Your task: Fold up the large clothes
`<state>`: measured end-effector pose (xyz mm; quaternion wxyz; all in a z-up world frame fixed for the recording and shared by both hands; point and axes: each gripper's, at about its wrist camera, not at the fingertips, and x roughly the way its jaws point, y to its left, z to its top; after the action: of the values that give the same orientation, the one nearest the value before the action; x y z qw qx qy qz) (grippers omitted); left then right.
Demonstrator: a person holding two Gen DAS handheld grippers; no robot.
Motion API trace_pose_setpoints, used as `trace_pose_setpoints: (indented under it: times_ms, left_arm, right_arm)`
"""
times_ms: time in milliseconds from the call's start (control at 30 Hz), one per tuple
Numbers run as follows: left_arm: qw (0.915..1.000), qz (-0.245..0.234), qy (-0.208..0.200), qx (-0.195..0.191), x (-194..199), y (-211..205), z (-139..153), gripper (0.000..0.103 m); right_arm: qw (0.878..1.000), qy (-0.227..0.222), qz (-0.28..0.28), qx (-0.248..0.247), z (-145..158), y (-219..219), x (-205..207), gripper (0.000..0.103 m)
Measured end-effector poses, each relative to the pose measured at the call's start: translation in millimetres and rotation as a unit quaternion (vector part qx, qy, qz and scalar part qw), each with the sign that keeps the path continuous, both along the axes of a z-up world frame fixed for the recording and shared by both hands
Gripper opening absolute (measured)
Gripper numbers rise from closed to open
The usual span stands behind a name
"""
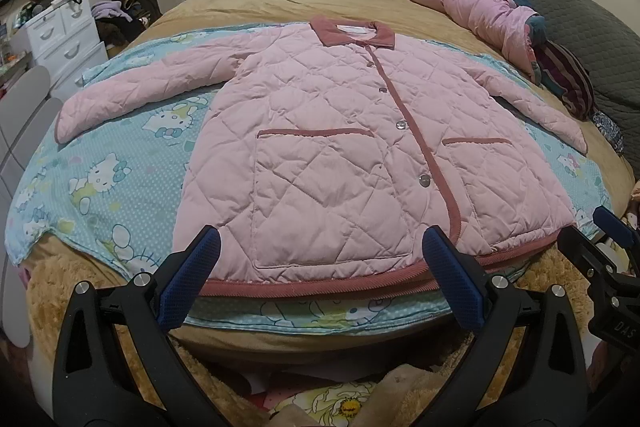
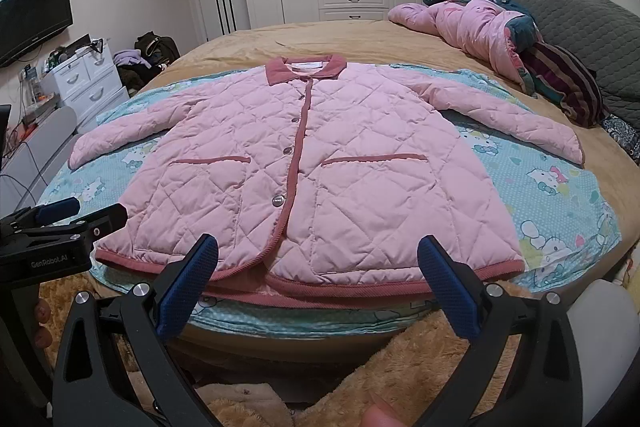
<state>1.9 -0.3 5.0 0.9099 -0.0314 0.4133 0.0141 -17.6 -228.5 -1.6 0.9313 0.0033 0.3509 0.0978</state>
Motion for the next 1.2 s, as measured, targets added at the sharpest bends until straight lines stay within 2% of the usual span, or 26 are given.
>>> trace_pose_setpoints:
  times_ms: [433, 600, 867, 1200]
  left_arm:
    - [1.0000, -0.006, -0.002, 0.004, 6, -1, 0, 0.095]
    - [0.9999, -0.011, -0.005, 0.005, 19, -3, 3, 0.095]
    - [0.9998, -0.019, 0.001, 0.000, 62, -6, 7, 0.095]
    - [0.9999, -0.011, 0.008, -0.009, 137, -8, 13, 0.095]
  right_arm:
    - [1.000, 0.004, 0.001, -0.003, -3, 2, 3, 0.099]
    - [1.000, -0.002, 0.002, -0.005, 4, 1, 17, 0.099]
    - [1.000, -0.018, -0.009, -0.009, 25, -4, 62, 0.099]
    - [1.000, -0.022, -0.011, -0.012, 41, -3, 132, 0.099]
